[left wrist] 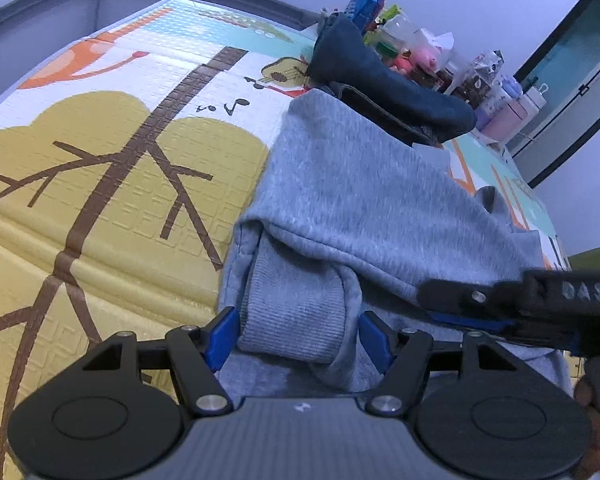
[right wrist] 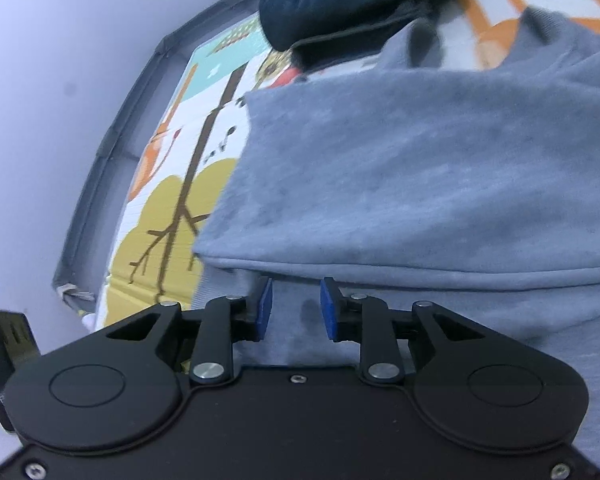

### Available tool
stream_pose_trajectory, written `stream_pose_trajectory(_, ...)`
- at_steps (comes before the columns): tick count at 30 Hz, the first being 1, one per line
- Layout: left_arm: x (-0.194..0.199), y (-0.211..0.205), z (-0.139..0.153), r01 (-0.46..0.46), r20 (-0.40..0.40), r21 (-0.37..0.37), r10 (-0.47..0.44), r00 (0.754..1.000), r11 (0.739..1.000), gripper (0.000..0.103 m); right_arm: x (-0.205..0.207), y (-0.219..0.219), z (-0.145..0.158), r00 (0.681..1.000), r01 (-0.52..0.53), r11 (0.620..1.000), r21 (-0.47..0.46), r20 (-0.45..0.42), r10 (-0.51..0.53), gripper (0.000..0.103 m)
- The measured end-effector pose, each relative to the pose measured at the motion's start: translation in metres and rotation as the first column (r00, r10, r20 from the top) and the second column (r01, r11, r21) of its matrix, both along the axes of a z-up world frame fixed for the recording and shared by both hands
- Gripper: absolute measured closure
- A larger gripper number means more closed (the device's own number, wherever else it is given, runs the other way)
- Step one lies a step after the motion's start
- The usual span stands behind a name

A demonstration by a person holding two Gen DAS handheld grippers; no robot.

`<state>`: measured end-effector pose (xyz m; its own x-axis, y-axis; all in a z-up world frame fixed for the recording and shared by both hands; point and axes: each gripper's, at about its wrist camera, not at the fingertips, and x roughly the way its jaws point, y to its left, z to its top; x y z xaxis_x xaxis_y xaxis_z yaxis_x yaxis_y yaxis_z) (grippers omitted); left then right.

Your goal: Fold clothes

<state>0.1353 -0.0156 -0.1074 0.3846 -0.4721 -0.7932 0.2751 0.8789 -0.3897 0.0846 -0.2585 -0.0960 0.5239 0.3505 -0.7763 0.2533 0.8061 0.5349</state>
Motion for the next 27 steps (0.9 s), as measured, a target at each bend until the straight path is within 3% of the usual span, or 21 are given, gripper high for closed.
stream_pose_trajectory(8, 0.007, 0.002, -0.004, 0.036, -0.002, -0.024, -0.036, 0.999, 0.999, 0.035, 0.026, 0.015, -0.031, 0.992, 0.097, 0.988, 0.118, -0.093, -0.087, 0.076)
stream_pose_trajectory(13, 0.014, -0.004, -0.008, 0.057, 0.002, -0.004, -0.057, 0.998, 0.998, 0.037, 0.034, 0.014, -0.037, 0.985, 0.158, 0.973, 0.168, -0.097, -0.143, 0.075)
stream_pose_trajectory(19, 0.013, -0.005, -0.006, 0.083, 0.039, -0.002, -0.083, 0.996, 0.997, 0.056, 0.037, 0.01, -0.038, 0.977, 0.209, 0.96, 0.187, -0.086, -0.196, 0.075)
stream_pose_trajectory(21, 0.013, -0.004, -0.003, 0.089, 0.053, -0.021, -0.088, 0.995, 0.996, 0.065, 0.035, 0.005, -0.037, 0.97, 0.241, 0.945, 0.222, -0.075, -0.23, 0.068)
stream_pose_trajectory(24, 0.014, -0.006, -0.001, 0.094, 0.067, -0.025, -0.093, 0.993, 0.995, 0.075, 0.035, 0.001, -0.037, 0.964, 0.267, 0.933, 0.242, -0.067, -0.258, 0.065)
stream_pose_trajectory(26, 0.015, -0.007, 0.0, 0.098, 0.073, -0.029, -0.095, 0.993, 0.995, 0.08, 0.039, 0.003, -0.035, 0.966, 0.26, 0.945, 0.199, -0.068, -0.251, 0.072)
stream_pose_trajectory(27, 0.015, -0.007, 0.001, 0.098, 0.076, -0.036, -0.095, 0.993, 0.995, 0.081, 0.041, 0.005, -0.034, 0.968, 0.252, 0.95, 0.186, -0.06, -0.245, 0.083)
